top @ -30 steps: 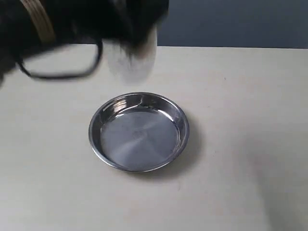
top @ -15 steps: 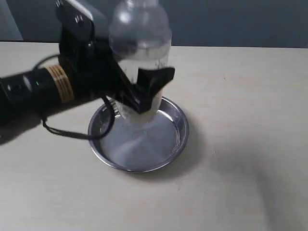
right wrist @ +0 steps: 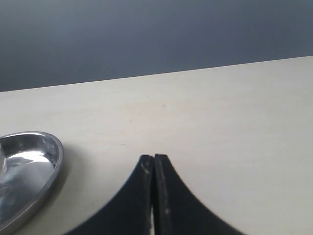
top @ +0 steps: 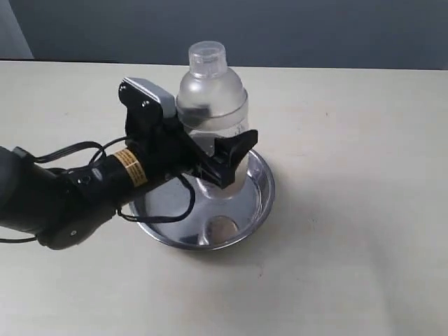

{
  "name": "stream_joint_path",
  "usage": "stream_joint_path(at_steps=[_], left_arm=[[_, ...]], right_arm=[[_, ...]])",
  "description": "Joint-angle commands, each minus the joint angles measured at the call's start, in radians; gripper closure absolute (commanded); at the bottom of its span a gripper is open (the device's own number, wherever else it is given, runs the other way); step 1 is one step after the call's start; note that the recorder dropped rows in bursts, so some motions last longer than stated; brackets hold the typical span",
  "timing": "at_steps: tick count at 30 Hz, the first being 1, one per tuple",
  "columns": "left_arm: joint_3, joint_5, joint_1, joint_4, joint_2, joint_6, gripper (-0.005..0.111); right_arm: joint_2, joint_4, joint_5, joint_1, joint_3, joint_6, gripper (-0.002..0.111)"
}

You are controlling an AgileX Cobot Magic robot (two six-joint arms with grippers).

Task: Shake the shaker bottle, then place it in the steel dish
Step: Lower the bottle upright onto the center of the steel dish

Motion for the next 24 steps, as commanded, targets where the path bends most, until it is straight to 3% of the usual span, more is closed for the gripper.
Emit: stream_joint_path(at_steps=[1, 3, 4, 5, 7, 8, 10, 14, 19, 22, 24], left_arm=[[-0.158, 0.093, -0.001, -0.004, -0.249, -0.018, 0.106], [-0.258, 0.459, -0.007, 0.049, -0.36, 0.088, 0.106], [-0.258, 0.701, -0.006, 0.006, -0.36, 0.088, 0.106], [-0.218, 0.732, 0.004, -0.033, -0.307, 0.088, 0.106], [-0.098, 0.65, 0.029, -0.151, -0.172, -0.007, 0.106], [-0.062, 0.569, 0.019, -0.083, -0.162, -0.058, 0.106], [-0.054, 0.465, 0.005, -0.009, -0.199, -0.089, 0.106], [-0.061, 0.464, 0.005, 0.001, -0.242, -0.096, 0.106], [-0.061, 0.342, 0.005, 0.018, -0.161, 0.032, 0.106], [-0.061, 0.081, 0.005, -0.014, -0.017, 0.082, 0.106], [-0.061, -0.016, 0.005, -0.055, 0.042, 0.081, 0.106]], right_arm=[[0.004, -0.003, -0.011, 0.003, 0.001, -0.004, 0.109], [0.004, -0.003, -0.011, 0.003, 0.001, -0.004, 0.109], [0.004, -0.003, -0.011, 0.003, 0.001, -0.004, 0.109], [0.004, -0.003, -0.011, 0.003, 0.001, -0.004, 0.109], [0.004, -0.003, -0.011, 0.003, 0.001, -0.004, 0.109], [0.004, -0.003, -0.011, 0.003, 0.001, -0.004, 0.109], [0.004, -0.003, -0.011, 0.003, 0.001, -0.004, 0.109], [0.004, -0.003, -0.014, 0.003, 0.001, -0.004, 0.109], [0.004, -0.003, -0.014, 0.003, 0.001, -0.004, 0.109], [0.004, -0.003, -0.014, 0.003, 0.001, -0.004, 0.109], [0.004, -0.003, -0.014, 0.003, 0.001, -0.004, 0.109]])
